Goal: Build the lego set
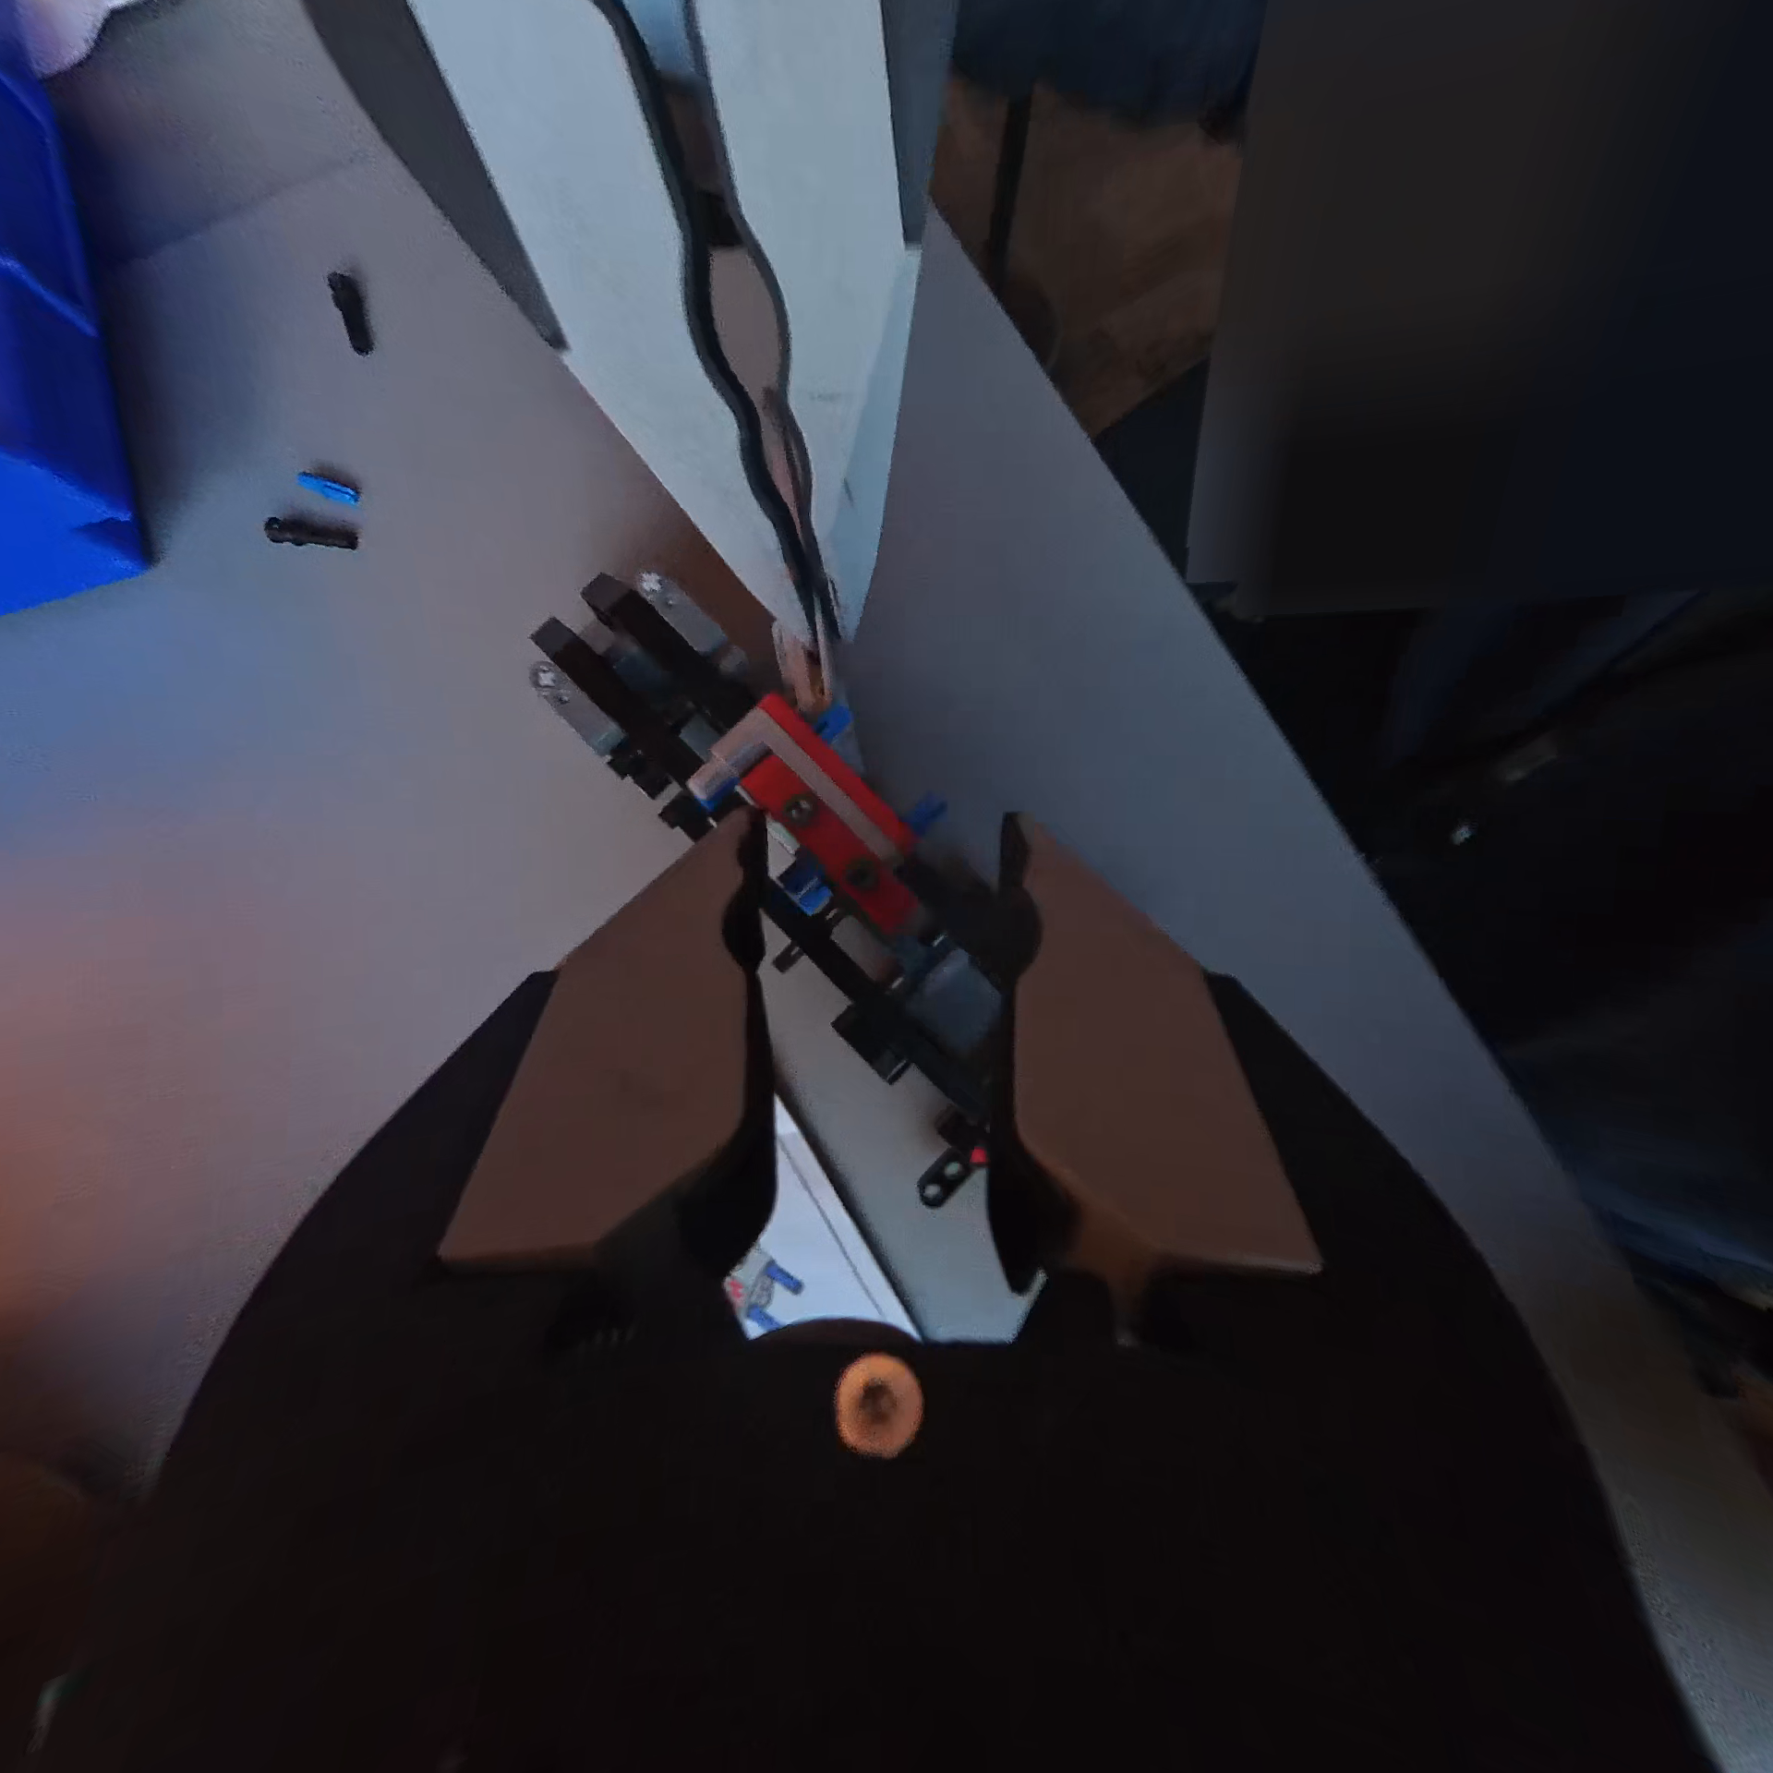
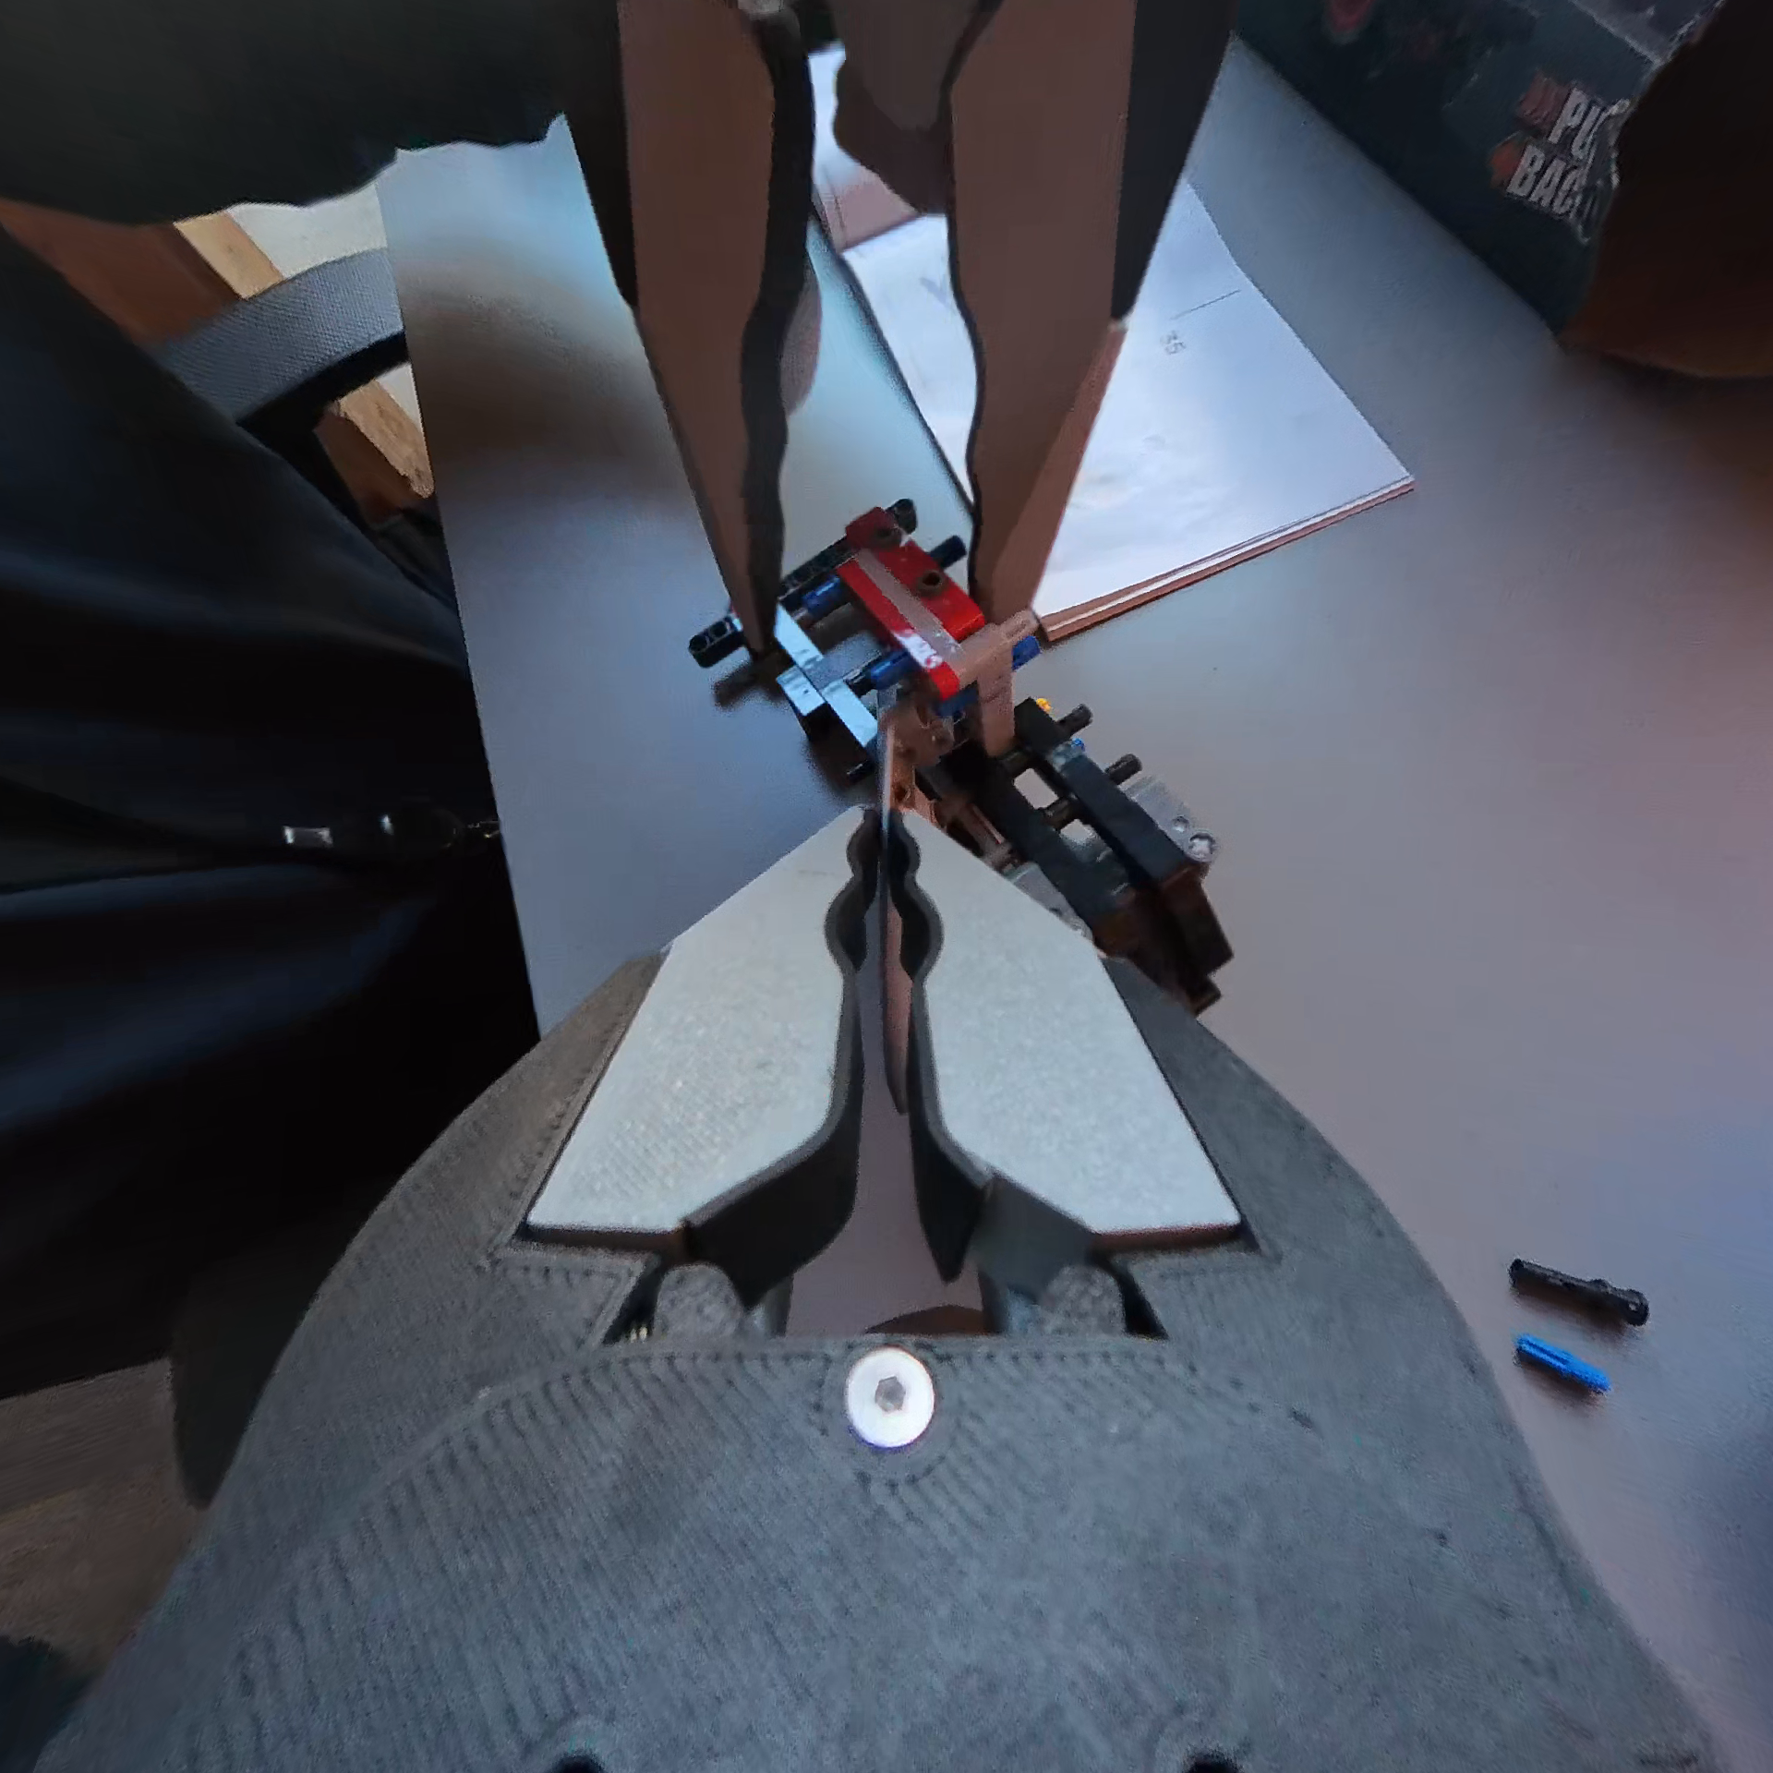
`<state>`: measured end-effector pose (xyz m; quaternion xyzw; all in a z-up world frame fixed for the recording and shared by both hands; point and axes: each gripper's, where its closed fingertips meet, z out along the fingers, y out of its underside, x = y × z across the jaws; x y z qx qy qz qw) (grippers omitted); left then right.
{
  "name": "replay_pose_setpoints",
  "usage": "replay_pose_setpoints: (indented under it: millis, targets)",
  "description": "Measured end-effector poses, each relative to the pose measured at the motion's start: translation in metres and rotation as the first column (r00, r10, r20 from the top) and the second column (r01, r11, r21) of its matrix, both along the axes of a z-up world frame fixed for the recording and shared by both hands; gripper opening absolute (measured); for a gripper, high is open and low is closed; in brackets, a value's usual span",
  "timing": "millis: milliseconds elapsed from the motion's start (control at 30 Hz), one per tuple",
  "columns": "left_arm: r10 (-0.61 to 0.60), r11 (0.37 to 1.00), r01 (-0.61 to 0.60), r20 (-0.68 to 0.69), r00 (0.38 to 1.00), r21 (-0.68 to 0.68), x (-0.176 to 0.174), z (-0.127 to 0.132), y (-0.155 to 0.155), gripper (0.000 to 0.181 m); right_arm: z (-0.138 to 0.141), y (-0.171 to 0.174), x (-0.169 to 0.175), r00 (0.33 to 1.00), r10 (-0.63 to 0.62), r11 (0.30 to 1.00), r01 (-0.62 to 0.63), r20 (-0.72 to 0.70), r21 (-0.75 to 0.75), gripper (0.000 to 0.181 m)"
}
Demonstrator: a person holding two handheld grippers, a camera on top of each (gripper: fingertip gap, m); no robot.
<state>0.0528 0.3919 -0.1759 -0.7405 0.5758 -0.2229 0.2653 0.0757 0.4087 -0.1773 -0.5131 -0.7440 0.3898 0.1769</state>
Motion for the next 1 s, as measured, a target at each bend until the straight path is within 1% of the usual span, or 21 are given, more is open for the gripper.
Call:
replay_pose_setpoints:
  millis: [100,133,167,233,300,367,467,567,667,733,900,1000]
  targets:
    - [0.133,0.990,-0.131,0.039,0.990,-0.059,0.001,0.017,0.007,0.035,0.001,0.001,0.001,1.000,0.018,1.000,-0.018,-0.019,-0.011,0.000]
    - [0.158,0.983,-0.154,0.035,0.987,-0.101,0.003,0.018,0.006,0.040,0.002,0.002,0.001,0.999,0.029,0.999,-0.029,-0.027,-0.015,0.000]
    - [0.176,0.975,-0.172,0.013,0.984,-0.139,0.004,0.016,0.006,0.041,0.002,0.003,0.002,0.999,0.044,0.999,-0.045,-0.030,-0.022,0.000]
    - [0.207,0.961,-0.217,-0.073,0.976,-0.173,0.005,0.006,0.009,0.044,0.001,0.007,0.001,0.998,0.059,0.997,-0.060,-0.029,-0.043,0.000]
    - [0.220,0.959,-0.244,-0.161,0.962,-0.147,0.002,-0.004,0.013,0.035,0.000,0.010,0.000,0.997,0.073,0.996,-0.074,-0.030,-0.058,0.000]
    - [0.217,0.966,-0.239,-0.200,0.956,-0.094,0.002,-0.006,0.016,0.035,0.000,0.013,0.000,0.996,0.078,0.995,-0.080,-0.031,-0.063,0.000]
    - [0.172,0.982,-0.185,-0.232,0.958,-0.038,0.002,-0.007,0.015,0.034,0.001,0.013,0.001,0.995,0.093,0.994,-0.095,-0.034,-0.061,0.000]
    - [0.094,0.991,-0.113,-0.241,0.966,-0.066,0.001,-0.007,0.011,0.033,0.002,0.010,0.002,0.993,0.115,0.992,-0.116,-0.029,-0.058,0.000]
    - [-0.002,0.992,-0.025,-0.206,0.979,-0.126,-0.002,-0.006,0.008,0.033,0.004,0.008,0.000,0.993,0.105,0.993,-0.107,-0.048,-0.046,0.000]
    - [-0.050,0.991,0.025,-0.191,0.980,-0.133,-0.004,-0.006,0.007,0.034,0.004,0.005,-0.001,0.994,0.096,0.994,-0.098,-0.058,-0.043,0.000]
    - [-0.125,0.990,0.107,-0.218,0.968,-0.090,-0.005,-0.007,0.007,0.034,0.004,0.006,-0.002,0.993,0.106,0.992,-0.109,-0.048,-0.066,0.000]
    - [-0.155,0.986,0.138,-0.199,0.968,-0.095,-0.006,-0.008,0.007,0.034,0.004,0.006,-0.003,0.993,0.103,0.992,-0.107,-0.060,-0.063,0.000]
